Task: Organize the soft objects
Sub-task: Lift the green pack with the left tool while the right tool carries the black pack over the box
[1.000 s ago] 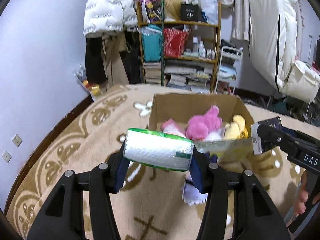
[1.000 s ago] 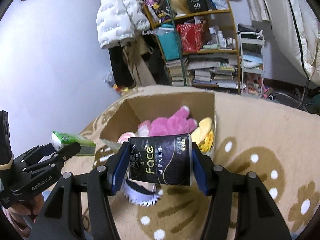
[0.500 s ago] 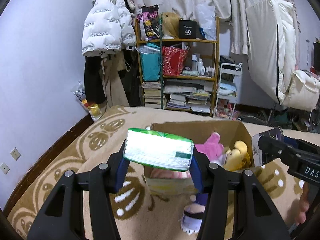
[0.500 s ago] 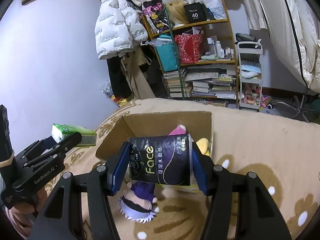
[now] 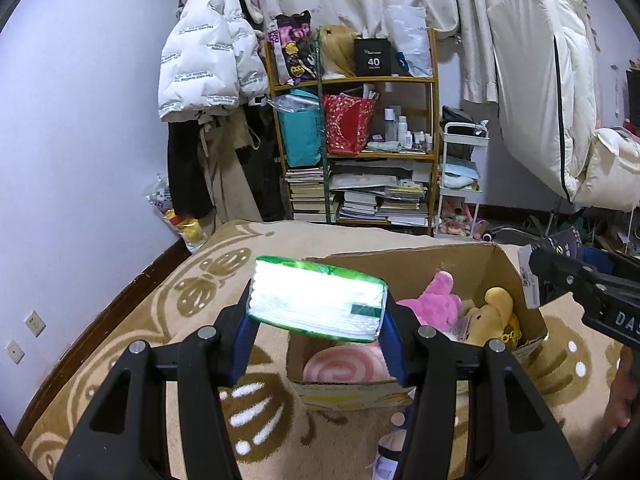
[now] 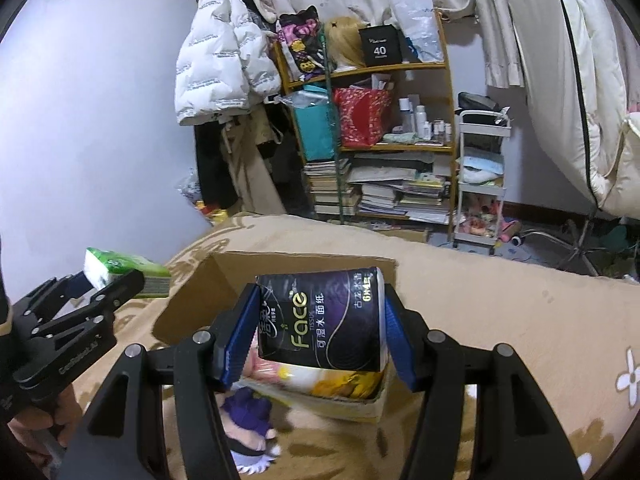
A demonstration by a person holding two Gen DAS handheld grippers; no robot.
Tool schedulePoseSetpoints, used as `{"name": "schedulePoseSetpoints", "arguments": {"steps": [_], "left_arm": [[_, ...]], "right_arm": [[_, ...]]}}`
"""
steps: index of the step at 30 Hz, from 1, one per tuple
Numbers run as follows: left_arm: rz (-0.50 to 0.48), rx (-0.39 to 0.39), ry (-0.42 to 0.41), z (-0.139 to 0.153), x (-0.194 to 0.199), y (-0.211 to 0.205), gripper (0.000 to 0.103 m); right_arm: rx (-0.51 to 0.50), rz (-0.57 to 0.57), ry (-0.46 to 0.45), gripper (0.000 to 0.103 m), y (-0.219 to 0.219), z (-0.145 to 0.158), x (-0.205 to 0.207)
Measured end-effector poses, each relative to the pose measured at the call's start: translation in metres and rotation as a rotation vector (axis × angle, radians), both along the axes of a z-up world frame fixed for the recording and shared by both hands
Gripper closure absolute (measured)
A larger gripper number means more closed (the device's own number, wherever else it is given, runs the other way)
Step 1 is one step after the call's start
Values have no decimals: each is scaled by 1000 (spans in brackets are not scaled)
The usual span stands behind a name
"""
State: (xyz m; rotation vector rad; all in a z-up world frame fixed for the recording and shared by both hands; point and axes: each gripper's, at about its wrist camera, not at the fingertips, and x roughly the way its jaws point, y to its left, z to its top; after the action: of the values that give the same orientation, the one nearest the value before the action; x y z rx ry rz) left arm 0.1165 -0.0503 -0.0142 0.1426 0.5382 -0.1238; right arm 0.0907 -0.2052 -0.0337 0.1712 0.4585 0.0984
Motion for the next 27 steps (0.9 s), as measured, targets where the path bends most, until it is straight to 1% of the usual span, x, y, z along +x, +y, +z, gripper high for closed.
{"name": "schedulePoseSetpoints", "arguments": {"steps": [6,13,27], "left_arm": [[-3,17,7,-8,10,-5,51],[-2,7,23,-13,18,-4,51],[-24,6,56,-23,27,-8,50]], "right_arm": [[-19,-43,29,40,-7,-7,12],[-33,-67,54,40,-12,-13,21],[-77,-71,80,40,-6,-19,27]]}}
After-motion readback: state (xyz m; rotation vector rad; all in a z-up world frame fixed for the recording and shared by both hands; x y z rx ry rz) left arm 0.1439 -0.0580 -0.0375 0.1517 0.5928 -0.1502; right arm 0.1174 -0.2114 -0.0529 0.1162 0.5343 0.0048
